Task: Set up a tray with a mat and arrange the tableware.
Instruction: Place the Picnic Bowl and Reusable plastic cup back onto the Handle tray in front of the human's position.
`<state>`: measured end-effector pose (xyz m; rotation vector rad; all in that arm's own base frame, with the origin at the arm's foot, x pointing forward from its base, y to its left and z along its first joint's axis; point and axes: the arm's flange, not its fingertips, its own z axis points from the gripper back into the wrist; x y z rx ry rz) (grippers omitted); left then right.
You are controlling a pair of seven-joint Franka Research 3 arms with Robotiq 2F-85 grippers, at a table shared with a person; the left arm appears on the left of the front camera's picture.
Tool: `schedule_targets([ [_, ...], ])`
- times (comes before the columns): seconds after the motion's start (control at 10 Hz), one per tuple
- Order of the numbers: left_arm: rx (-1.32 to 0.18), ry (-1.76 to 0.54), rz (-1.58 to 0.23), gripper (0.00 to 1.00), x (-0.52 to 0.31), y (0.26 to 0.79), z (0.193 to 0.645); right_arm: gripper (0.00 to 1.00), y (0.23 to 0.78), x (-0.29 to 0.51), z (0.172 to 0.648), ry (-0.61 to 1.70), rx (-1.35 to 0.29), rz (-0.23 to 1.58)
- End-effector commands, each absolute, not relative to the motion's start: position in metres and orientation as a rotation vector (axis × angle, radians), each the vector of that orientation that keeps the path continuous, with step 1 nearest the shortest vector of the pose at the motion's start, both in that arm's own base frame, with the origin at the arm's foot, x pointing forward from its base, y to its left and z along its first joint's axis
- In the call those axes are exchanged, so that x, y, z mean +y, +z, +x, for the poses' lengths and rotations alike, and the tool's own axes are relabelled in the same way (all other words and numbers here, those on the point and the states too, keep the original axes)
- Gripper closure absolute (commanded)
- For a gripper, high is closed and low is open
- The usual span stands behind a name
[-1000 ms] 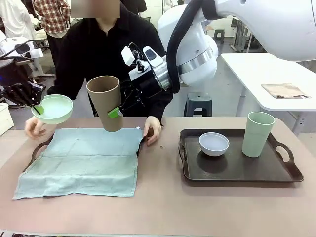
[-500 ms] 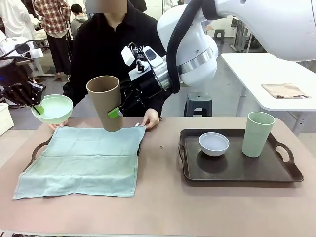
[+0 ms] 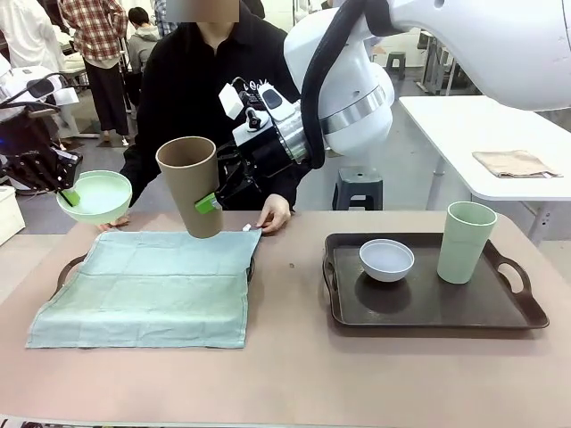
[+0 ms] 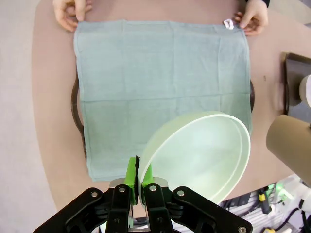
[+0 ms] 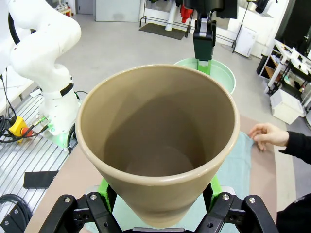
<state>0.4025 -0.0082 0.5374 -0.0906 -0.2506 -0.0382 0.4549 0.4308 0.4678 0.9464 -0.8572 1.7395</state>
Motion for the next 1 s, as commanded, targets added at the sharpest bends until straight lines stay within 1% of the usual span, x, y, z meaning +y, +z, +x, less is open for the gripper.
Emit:
schedule_targets([
  [0.0, -0.255, -0.06, -0.088, 1.0, -0.007, 0.54, 0.404, 0.76, 0.47, 0.431, 0.455, 1.737, -0.856, 0.948],
  [0.4, -0.255, -0.06, -0.088, 1.0, -0.007, 0.54, 0.404, 0.76, 0.47, 0.431, 0.455, 1.737, -0.856, 0.948],
  [0.5, -0.251, -0.038, -0.091, 0.96, -0.008, 0.537, 0.402, 0.16, 0.468, 0.431, 0.455, 1.74, -0.857, 0.946],
  [0.7, -0.205, -0.02, -0.113, 0.96, -0.007, 0.5, 0.42, 0.16, 0.438, 0.429, 0.484, 1.727, -0.883, 0.999],
  [0.9, -0.17, -0.017, -0.12, 0.96, -0.011, 0.464, 0.431, 0.16, 0.397, 0.44, 0.511, 1.79, -0.857, 0.941],
])
